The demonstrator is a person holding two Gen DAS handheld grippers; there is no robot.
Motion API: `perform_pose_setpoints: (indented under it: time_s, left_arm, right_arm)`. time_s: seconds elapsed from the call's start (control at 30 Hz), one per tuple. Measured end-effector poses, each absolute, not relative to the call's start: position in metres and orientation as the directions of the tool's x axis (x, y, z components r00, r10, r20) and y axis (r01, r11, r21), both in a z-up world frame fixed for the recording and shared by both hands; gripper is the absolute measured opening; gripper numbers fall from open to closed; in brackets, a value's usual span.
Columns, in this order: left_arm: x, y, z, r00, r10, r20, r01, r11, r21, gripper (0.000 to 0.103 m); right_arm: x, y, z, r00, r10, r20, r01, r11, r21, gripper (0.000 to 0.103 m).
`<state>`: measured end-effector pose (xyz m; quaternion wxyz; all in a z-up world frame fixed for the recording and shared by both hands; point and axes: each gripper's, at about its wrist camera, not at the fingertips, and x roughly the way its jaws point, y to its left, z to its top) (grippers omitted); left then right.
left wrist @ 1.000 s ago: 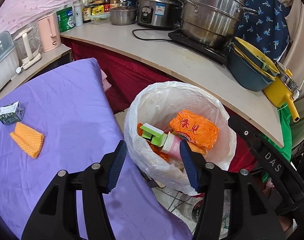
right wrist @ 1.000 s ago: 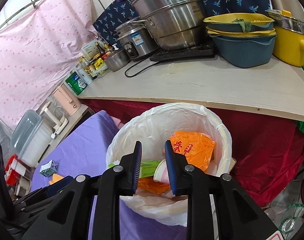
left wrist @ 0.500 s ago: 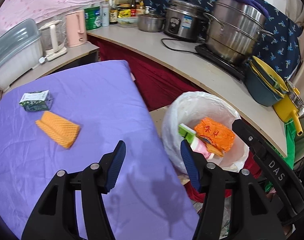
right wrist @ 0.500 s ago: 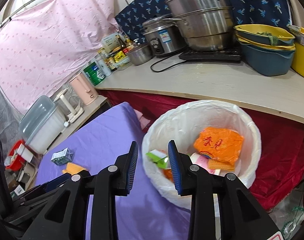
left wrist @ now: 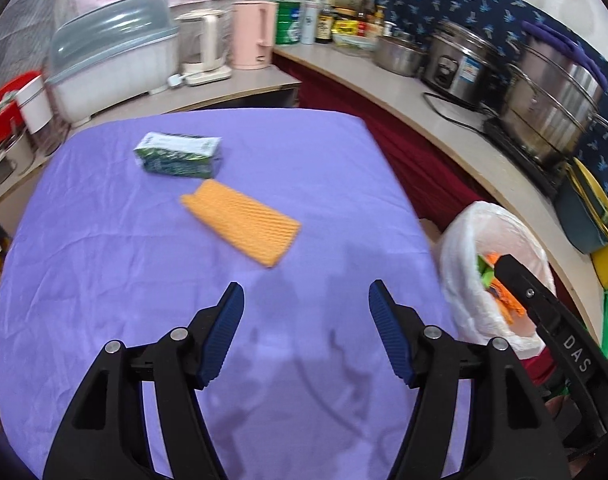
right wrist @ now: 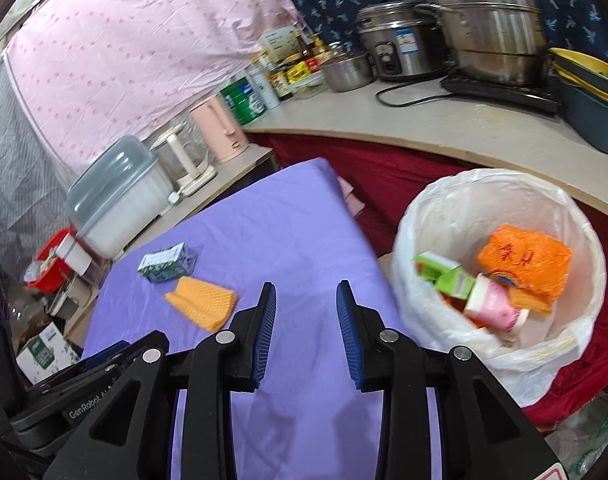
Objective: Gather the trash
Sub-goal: 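Withdraw both tools from the bin back over the table, then grasp the orange foam mesh sleeve with the right tool while the left tool grasps the milk carton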
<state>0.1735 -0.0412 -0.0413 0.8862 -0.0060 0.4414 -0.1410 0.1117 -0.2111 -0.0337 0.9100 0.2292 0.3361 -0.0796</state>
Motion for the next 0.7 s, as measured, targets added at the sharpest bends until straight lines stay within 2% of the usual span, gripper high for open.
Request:
perform_pose_setpoints:
  time_s: [0.6, 0.7]
  left_arm:
    - [0.211, 0.097, -0.071, 0.57, -0.083, -0.818, -0.026, 0.993, -0.119, 0.062]
    - [0.22, 0.111, -0.076, 0.559, -0.078, -0.826, -0.055, 0.99, -0.131, 0.063]
  right_arm:
    - [0.194, -0.086, -0.077, 0.665, 0.179, -0.725, 0.085, 0.947, 0.311, 0.031]
    - [0.211, -0.074, -0.088, 0.641, 0.184, -0.745, 0.064, 0.955, 0.29, 0.037]
